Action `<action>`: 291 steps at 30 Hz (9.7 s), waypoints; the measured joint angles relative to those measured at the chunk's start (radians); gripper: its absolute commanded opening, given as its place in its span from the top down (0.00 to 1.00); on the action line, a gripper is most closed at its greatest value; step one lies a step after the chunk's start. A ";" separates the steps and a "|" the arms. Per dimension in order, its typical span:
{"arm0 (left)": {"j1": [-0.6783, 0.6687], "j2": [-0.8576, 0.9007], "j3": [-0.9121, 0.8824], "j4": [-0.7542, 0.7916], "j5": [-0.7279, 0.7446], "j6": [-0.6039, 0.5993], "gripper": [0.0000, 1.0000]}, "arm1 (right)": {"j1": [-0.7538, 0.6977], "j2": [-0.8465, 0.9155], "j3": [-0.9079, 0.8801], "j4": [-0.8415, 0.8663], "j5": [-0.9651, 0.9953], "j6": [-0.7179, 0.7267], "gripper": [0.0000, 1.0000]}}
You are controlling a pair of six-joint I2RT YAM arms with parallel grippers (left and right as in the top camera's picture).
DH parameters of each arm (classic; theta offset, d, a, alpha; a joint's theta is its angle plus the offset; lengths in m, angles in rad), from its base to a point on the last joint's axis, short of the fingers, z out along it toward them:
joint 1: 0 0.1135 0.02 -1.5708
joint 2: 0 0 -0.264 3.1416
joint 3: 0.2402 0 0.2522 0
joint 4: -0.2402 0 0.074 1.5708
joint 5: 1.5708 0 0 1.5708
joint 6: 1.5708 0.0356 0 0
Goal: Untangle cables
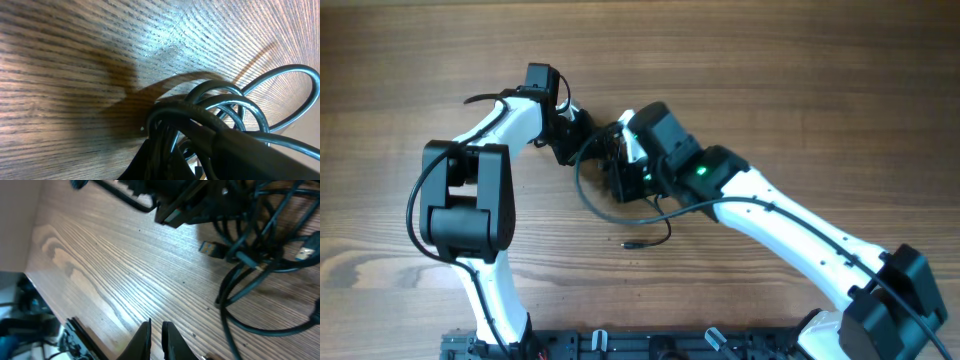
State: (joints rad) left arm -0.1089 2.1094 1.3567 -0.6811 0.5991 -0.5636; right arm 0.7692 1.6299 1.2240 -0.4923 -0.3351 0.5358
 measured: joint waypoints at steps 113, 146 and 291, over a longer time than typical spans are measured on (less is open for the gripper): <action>0.010 0.000 0.000 0.000 0.000 -0.011 0.93 | -0.326 0.149 -0.040 0.127 -0.926 -0.521 0.96; 0.010 0.000 0.000 0.001 0.000 -0.011 0.92 | -0.092 0.148 -0.040 -0.118 0.268 0.100 0.62; 0.010 0.000 0.000 0.000 -0.003 -0.011 0.90 | -0.227 0.149 -0.100 0.040 0.150 0.094 0.60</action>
State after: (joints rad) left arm -0.0994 2.1094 1.3567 -0.6811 0.5957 -0.5747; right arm 0.5419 1.7786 1.1240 -0.4522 -0.1856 0.6300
